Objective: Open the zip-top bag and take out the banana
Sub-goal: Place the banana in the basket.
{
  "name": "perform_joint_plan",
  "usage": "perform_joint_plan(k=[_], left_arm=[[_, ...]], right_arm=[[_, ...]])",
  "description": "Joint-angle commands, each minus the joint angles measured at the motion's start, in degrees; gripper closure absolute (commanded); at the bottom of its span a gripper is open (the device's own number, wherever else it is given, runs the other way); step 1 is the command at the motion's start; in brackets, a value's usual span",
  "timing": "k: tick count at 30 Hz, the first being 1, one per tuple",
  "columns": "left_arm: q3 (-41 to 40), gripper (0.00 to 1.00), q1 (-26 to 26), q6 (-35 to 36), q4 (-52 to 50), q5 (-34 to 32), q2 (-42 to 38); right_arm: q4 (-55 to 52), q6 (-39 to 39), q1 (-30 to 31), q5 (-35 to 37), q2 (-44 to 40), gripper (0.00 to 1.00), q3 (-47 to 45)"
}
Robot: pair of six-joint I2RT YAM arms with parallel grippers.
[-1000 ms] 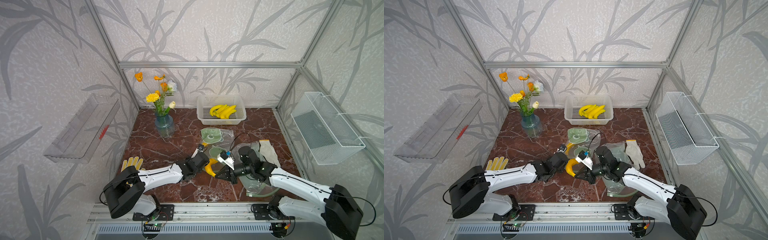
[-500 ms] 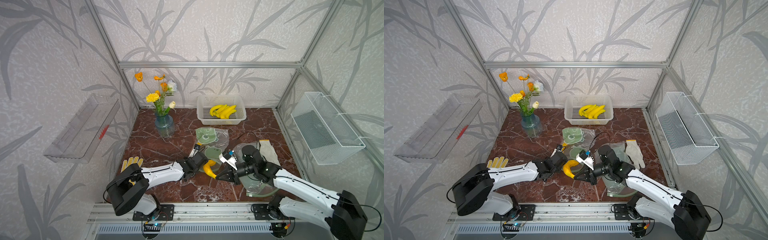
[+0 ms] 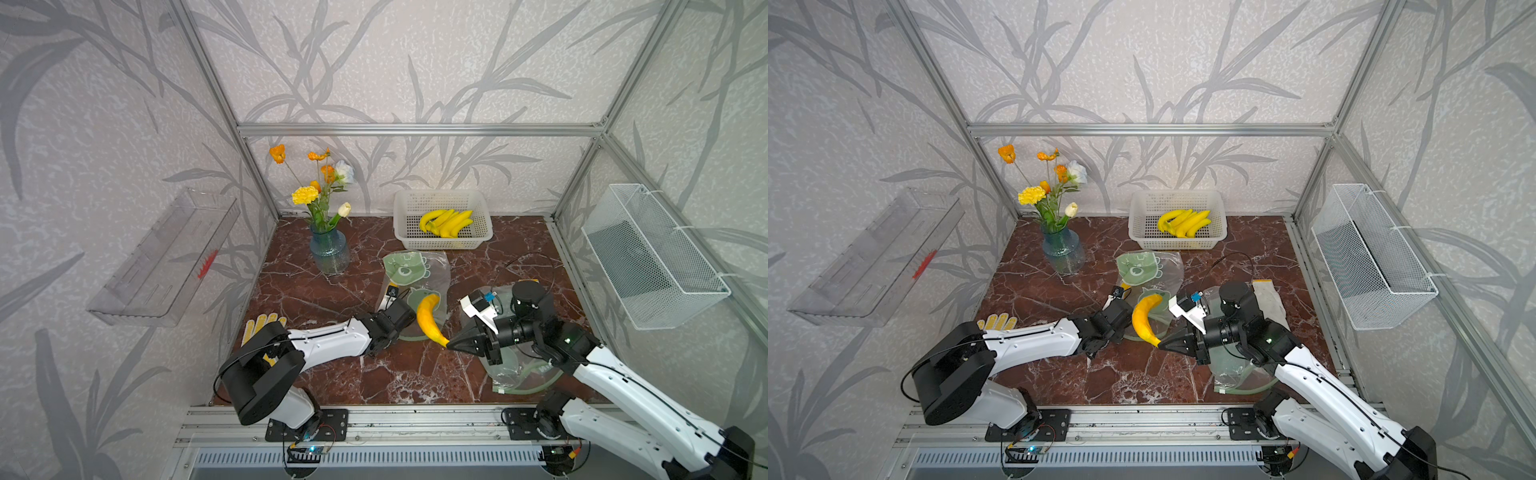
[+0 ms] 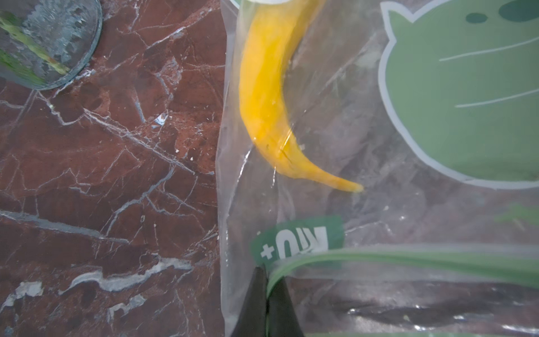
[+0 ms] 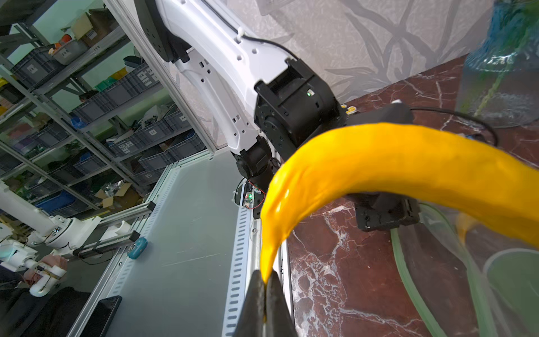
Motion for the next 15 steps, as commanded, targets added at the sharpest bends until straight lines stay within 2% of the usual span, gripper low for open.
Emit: perform_joint_plan(k=[1, 7, 13, 15], left_arm=[[-0.59, 0.99, 0.22, -0.73, 0.91, 1.55, -1.51], [-2.35, 0.99, 0.21, 0.24, 2.83, 2.68, -4.38], [-4.38, 0.98, 0.22, 0.34, 4.63, 5.19, -6.48], [-5.32, 0.98, 0.26, 0.35, 6.16, 6.62, -6.63]], right_arm=[[-3.73, -2.48, -1.33, -0.05, -0.9, 1.0, 1.45], [-1.56, -3.46, -4.22, 4.94, 0.57, 1.0, 3.43], [-1.16, -6.22, -8.56, 9.99, 6.47, 1.0, 7.27], [-0.22, -7.16, -10.53, 14.4, 9.08, 1.0, 8.73]])
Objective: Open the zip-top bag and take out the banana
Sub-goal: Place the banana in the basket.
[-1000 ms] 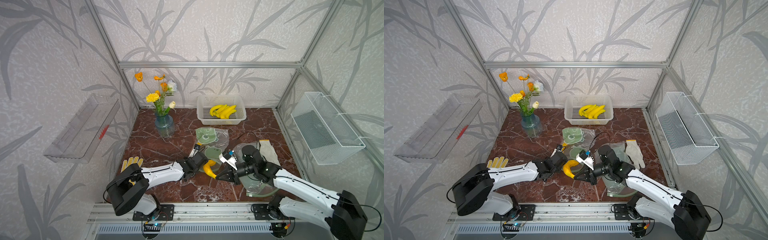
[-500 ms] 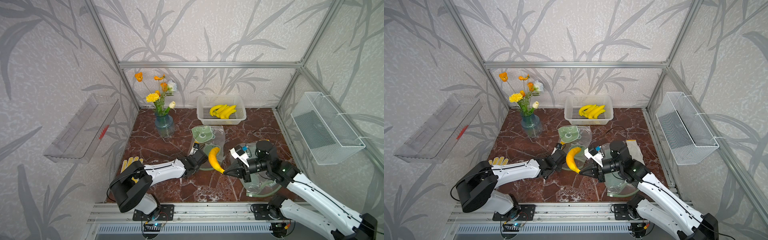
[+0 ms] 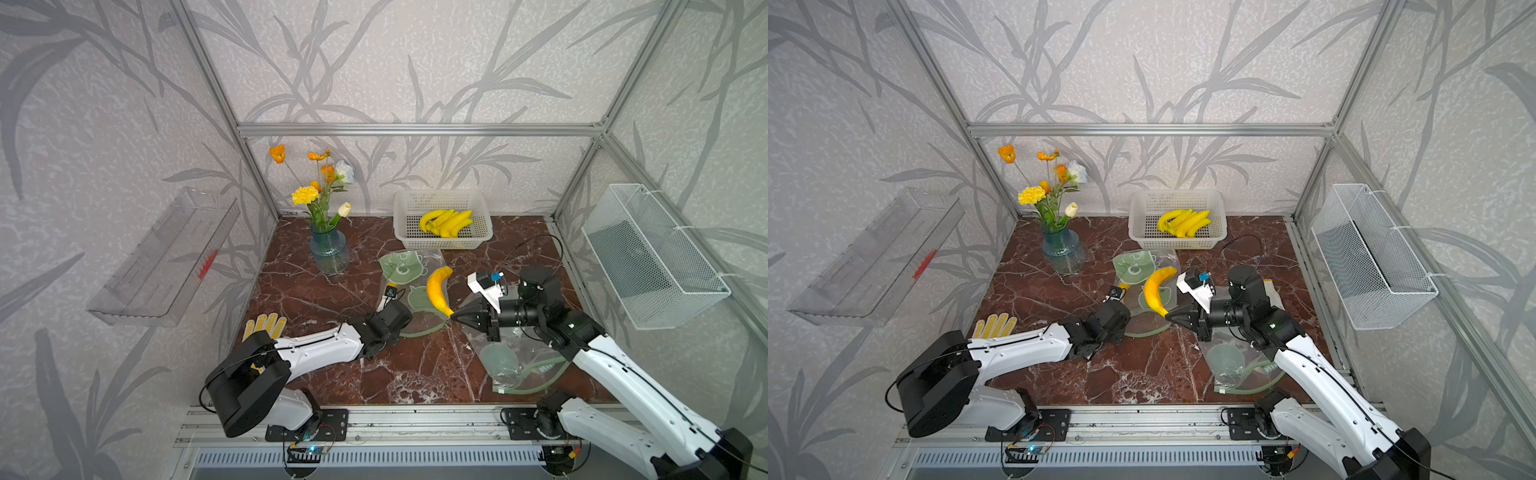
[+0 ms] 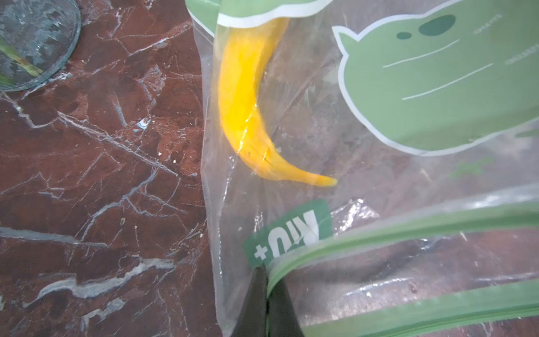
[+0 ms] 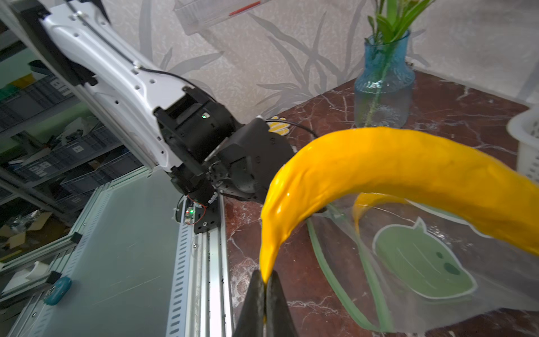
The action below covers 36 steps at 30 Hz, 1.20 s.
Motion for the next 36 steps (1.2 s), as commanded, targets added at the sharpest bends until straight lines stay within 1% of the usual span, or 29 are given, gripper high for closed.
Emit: perform_joint_plan(k=[1, 3, 6, 10, 15, 18, 21, 24, 28, 31, 32, 33, 36], left_arm=[[-1.64, 0.98, 0.29, 0.14, 2.49, 2.59, -1.28], [-1.77, 0.98, 0.21, 0.31, 3.33, 2.96, -0.91], [-1.0, 0.98, 0.19, 0.92, 3.57, 3.57, -0.37], [-0.75, 0.98, 0.2, 1.15, 4.0, 3.84, -0.29], [-1.22, 0.98, 0.24, 0.94, 4.32, 3.62, -0.33], [-1.72, 0.98, 0.21, 0.93, 4.39, 3.58, -0.58], [-1.88, 0.98, 0.25, 1.27, 4.59, 3.68, -0.9], [-1.84, 0.98, 0.24, 1.43, 4.74, 3.66, -0.88], [-1.57, 0.98, 0.25, 1.45, 5.0, 4.01, -0.5], [-1.62, 0.98, 0.19, 1.16, 5.29, 4.18, -0.07], [-1.61, 0.98, 0.25, 1.01, 5.4, 4.26, 0.12], [-1.61, 0.98, 0.25, 0.86, 5.47, 4.36, 0.23], [-1.63, 0.98, 0.26, 0.9, 5.56, 4.47, 0.39]], right_arm=[[2.37, -2.63, -2.91, 7.57, 3.61, 1.0, 3.02], [6.31, -2.25, -4.39, 12.04, 7.21, 1.0, 4.18], [11.88, -2.05, -5.66, 14.79, 14.19, 1.0, 7.35], [11.37, -3.12, -7.09, 16.13, 25.91, 1.0, 16.58], [10.88, -3.05, -8.61, 25.02, 40.49, 1.0, 27.21], [11.94, -1.82, -9.67, 26.72, 47.88, 1.0, 31.37], [12.14, -0.94, -10.34, 26.01, 53.15, 1.0, 35.09], [11.47, 0.18, -10.52, 26.39, 56.68, 1.0, 38.28], [11.38, 0.65, -10.54, 26.59, 59.02, 1.0, 40.14], [8.73, 0.46, -10.7, 27.84, 60.86, 1.0, 42.35], [6.99, 0.32, -10.83, 27.89, 61.62, 0.98, 43.49], [5.47, 0.06, -10.88, 27.82, 62.43, 0.94, 44.5], [2.35, -0.49, -10.97, 28.56, 63.49, 0.74, 46.28]])
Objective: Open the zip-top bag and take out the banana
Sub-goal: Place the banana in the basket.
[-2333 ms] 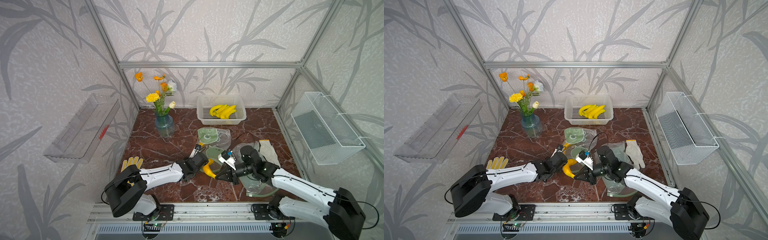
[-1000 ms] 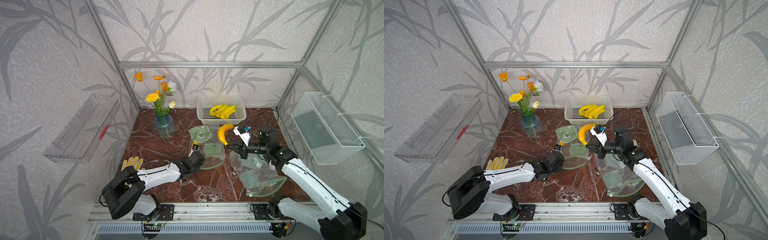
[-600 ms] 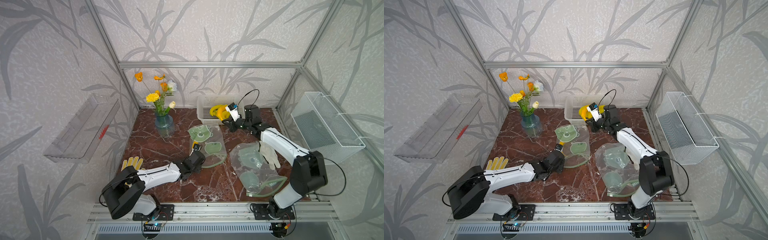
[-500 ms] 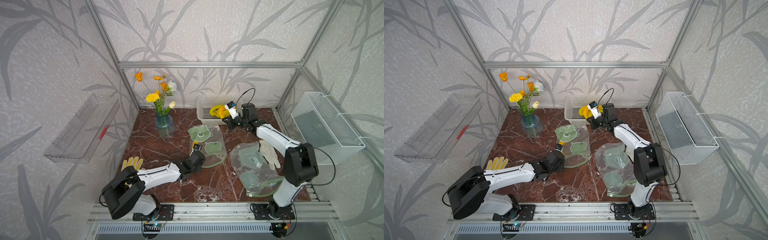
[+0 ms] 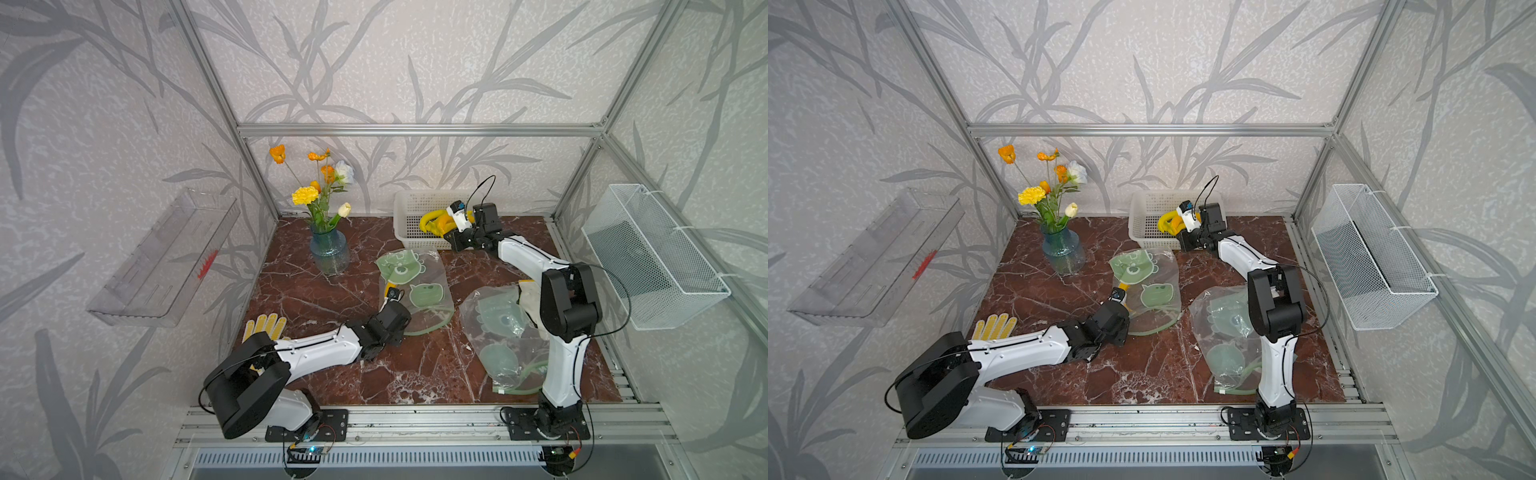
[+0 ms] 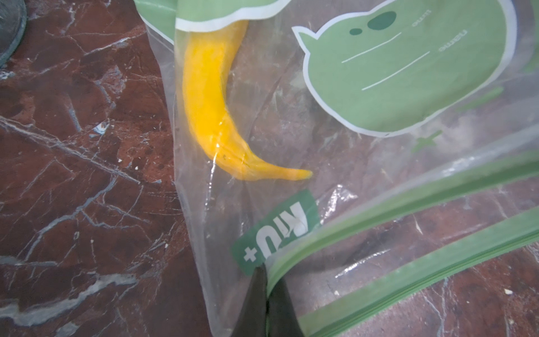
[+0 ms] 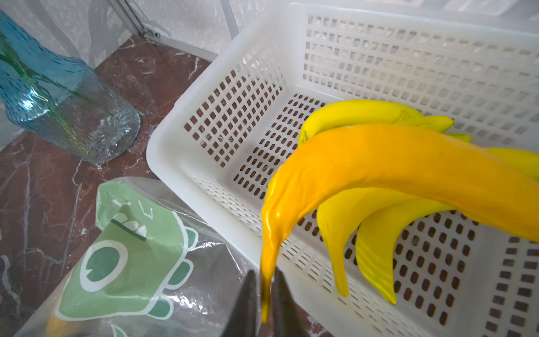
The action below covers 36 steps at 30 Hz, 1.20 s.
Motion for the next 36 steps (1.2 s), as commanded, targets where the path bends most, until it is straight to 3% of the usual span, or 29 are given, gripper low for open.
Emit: perform_joint_plan(k=[1, 4, 14, 19, 23, 26, 29, 33, 36], left_arm=[[-0.58, 0.98, 0.21, 0.36, 0.84, 0.31, 0.21], [-0.57, 0.98, 0.25, 0.12, 0.7, 0.16, 0.05], [-0.3, 0.98, 0.26, -0.02, 1.76, 0.34, 0.54], [-0.38, 0.98, 0.24, 0.7, 1.77, 0.02, 0.51], [-0.69, 0.98, 0.26, 0.77, 1.5, -0.51, 0.34], [-1.08, 0.98, 0.25, 0.42, 1.82, -0.7, 0.03], [-1.18, 0.98, 0.19, 0.23, 2.14, -0.32, 0.11], [-1.09, 0.98, 0.22, 0.09, 1.78, 0.08, -0.04], [-1.13, 0.98, 0.25, 0.28, 1.94, 0.27, 0.0]], right_arm=[[-4.6, -0.38, -0.34, 1.23, 1.25, 0.69, 1.92], [-2.24, 0.15, -0.45, 0.89, -1.37, 0.54, -0.75], [6.2, 3.88, -0.48, -2.73, -19.39, 0.37, -15.23], [10.42, 5.66, -0.3, -5.6, -32.34, 0.32, -25.98], [9.74, 5.35, 0.62, -6.41, -41.83, 0.29, -33.02], [6.92, 5.11, 2.89, -1.29, -48.05, 0.27, -37.78], [1.18, 10.59, 3.22, 3.58, -51.68, 0.27, -40.94], [-5.28, 14.79, 3.37, 0.22, -56.54, 0.32, -45.73], [-9.48, 18.82, 3.58, 3.38, -62.04, 0.32, -49.74]])
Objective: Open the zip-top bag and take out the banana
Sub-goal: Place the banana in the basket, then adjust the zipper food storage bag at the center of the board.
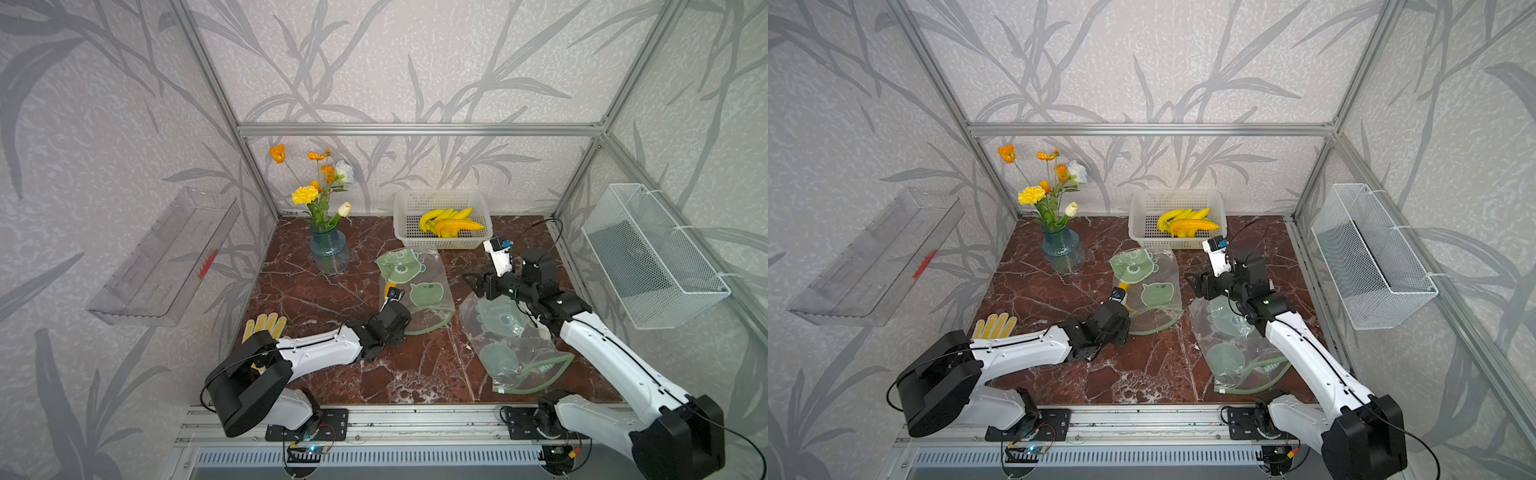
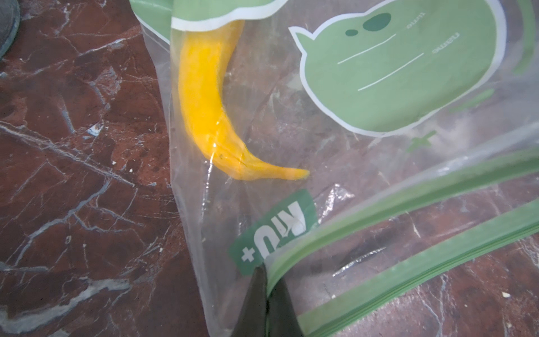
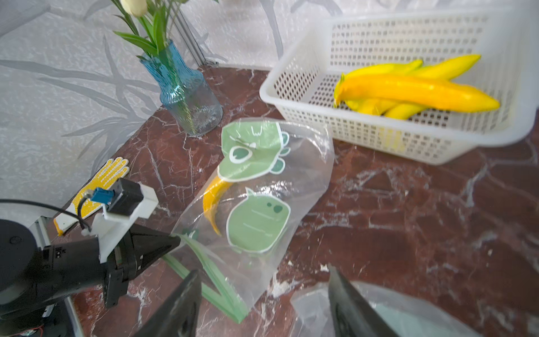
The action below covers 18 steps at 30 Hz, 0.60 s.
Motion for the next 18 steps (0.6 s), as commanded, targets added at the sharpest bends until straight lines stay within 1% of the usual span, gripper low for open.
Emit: perform_joint_plan(k=[1, 4, 7, 10, 14, 18], left_arm=[[-0.57, 0.98, 0.25, 0.37, 0.38, 0.15, -0.2], [-0.35, 0.98, 0.2, 0.47, 0.52, 0.73, 0.13], [0.12, 0.98, 0.25, 0.61, 0.41, 1.34, 0.65], [0.22, 0.98, 0.19, 0.23, 0.43, 1.84, 0.77], [0.12, 0.98, 0.26, -0.54, 0.56, 2.4, 1.1], [-0.12, 0.98, 0.18, -0.54, 1.05, 2.77, 1.07]], right_arm=[[-8.61, 6.32, 0.24, 4.11, -5.77, 0.32, -2.95], [-12.61, 8.74, 0.22, 6.31, -8.14, 0.32, -5.37], [-13.66, 11.0, 0.24, 5.19, -6.82, 0.32, -7.48], [-13.24, 12.69, 0.24, 5.4, -2.89, 0.3, -8.69], [-10.43, 15.28, 0.16, 8.24, 3.54, 0.28, -9.37], [-6.13, 16.02, -0.01, 10.62, 10.49, 0.28, -8.55]])
